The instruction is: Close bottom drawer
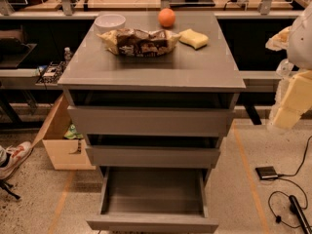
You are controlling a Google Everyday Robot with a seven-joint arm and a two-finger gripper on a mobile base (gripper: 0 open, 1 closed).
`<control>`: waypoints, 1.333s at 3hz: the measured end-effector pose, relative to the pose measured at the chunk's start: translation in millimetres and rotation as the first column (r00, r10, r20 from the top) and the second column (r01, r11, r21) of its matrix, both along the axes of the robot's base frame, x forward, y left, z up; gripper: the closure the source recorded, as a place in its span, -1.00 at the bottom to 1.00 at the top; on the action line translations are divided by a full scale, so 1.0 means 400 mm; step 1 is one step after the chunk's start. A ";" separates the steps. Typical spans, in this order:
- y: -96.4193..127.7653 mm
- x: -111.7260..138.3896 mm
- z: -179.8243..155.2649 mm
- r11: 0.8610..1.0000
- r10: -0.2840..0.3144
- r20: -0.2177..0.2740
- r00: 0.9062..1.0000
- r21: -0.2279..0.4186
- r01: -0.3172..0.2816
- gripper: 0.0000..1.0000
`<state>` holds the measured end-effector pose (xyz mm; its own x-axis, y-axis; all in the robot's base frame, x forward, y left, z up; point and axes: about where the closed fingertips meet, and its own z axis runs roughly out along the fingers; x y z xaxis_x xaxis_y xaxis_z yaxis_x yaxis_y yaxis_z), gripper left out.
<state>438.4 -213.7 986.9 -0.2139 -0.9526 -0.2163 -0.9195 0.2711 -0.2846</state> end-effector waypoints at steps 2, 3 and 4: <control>-0.007 -0.004 -0.037 1.000 -0.021 -0.034 0.999 0.005 0.021 -1.00; -0.006 -0.013 -0.153 0.995 -0.080 -0.106 0.991 0.048 0.086 -1.00; -0.003 -0.060 -0.383 0.974 -0.175 -0.244 0.954 0.098 0.203 -1.00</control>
Offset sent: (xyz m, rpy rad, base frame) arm -0.0036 -0.0082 -0.0395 0.0123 0.0994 -0.0490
